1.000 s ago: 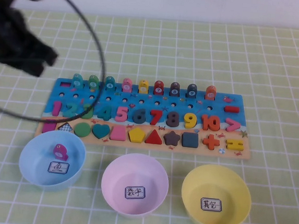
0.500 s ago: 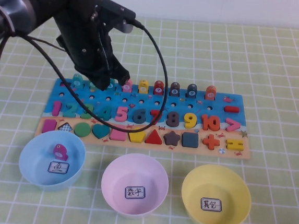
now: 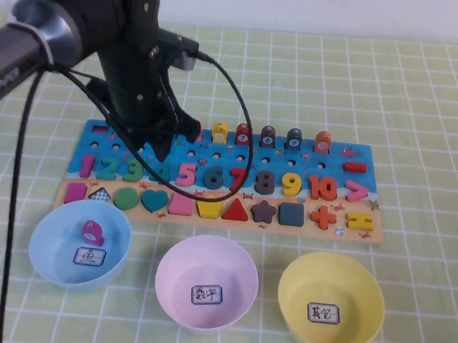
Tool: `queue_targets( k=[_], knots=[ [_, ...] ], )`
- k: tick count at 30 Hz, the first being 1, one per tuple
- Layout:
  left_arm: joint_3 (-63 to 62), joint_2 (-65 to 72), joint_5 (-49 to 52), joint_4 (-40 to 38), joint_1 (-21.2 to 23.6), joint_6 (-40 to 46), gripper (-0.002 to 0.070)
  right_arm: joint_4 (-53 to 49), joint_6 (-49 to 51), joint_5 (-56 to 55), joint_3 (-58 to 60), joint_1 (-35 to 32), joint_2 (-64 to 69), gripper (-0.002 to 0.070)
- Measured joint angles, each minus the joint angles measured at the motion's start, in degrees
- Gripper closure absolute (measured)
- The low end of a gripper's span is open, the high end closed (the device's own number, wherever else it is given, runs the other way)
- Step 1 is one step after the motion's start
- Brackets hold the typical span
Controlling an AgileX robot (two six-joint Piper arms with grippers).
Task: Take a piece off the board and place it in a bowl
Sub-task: Pick up the "number 4"
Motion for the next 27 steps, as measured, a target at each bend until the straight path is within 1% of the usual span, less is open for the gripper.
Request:
queue_targets(
  k=[2, 6, 14, 19, 27],
  knots=[
    [0.0, 1.7, 0.0, 0.1, 0.0, -1.1, 0.0355, 0.0, 0.0, 0.0, 0.0, 0.0, 0.0, 0.0694],
    [0.0, 4.0, -0.1, 0.4, 0.4, -2.9, 0.0326, 0.0, 0.0, 0.0, 0.0, 0.0, 0.0, 0.0694],
    [0.0, 5.6, -1.7, -1.4, 2.8, -4.6, 0.032, 0.0, 0.0, 0.0, 0.0, 0.0, 0.0, 0.0694],
    [0.0, 6.2, -4.3, -4.7, 2.8, -4.6, 0.0319, 0.0, 0.0, 0.0, 0.0, 0.0, 0.0, 0.0694],
    [0.0, 8.4, -4.6, -4.9, 2.8, -4.6, 0.0319, 0.0, 0.0, 0.0, 0.0, 0.0, 0.0, 0.0694]
  ],
)
